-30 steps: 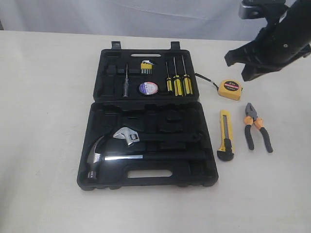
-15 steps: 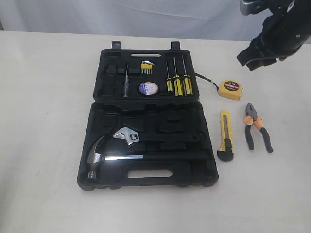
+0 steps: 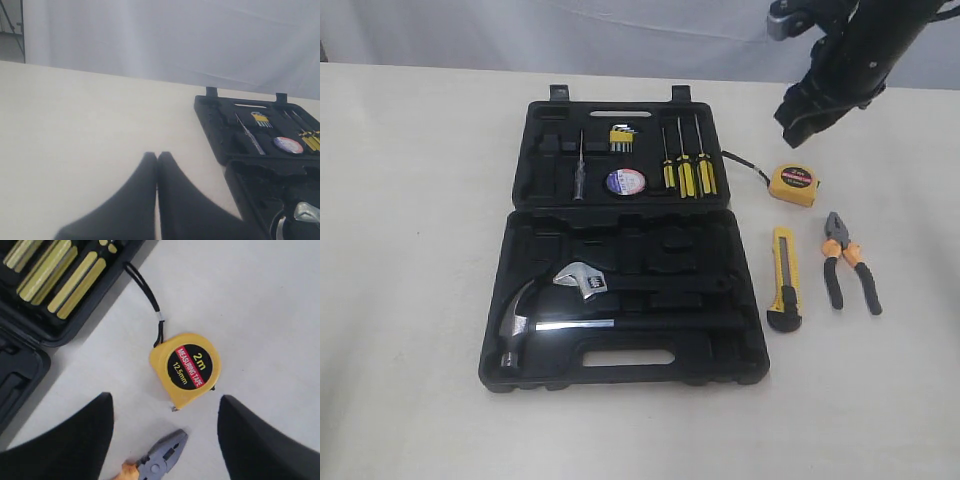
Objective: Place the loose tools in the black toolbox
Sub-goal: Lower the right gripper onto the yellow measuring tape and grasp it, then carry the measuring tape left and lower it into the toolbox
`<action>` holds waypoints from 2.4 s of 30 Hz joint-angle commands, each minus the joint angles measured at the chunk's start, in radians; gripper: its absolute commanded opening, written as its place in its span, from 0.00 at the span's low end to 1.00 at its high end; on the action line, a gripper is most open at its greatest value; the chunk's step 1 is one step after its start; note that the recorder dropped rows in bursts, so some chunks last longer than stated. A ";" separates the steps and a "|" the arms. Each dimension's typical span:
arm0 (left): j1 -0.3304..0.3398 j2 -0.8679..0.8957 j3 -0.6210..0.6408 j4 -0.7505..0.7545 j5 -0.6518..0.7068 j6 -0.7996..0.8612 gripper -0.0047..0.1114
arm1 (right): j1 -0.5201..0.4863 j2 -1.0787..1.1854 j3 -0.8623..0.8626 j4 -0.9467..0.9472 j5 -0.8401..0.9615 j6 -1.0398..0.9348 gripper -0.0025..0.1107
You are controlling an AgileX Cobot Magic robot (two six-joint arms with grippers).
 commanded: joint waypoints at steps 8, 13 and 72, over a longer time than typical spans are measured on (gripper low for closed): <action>-0.006 0.004 -0.005 -0.004 0.001 -0.001 0.04 | -0.009 0.129 -0.011 -0.042 -0.044 -0.061 0.71; -0.006 0.004 -0.005 -0.004 0.001 -0.001 0.04 | -0.009 0.155 -0.011 -0.070 -0.041 -0.084 0.71; -0.006 0.004 -0.005 0.003 0.001 -0.001 0.04 | 0.274 0.100 -0.175 0.149 0.139 -0.141 0.19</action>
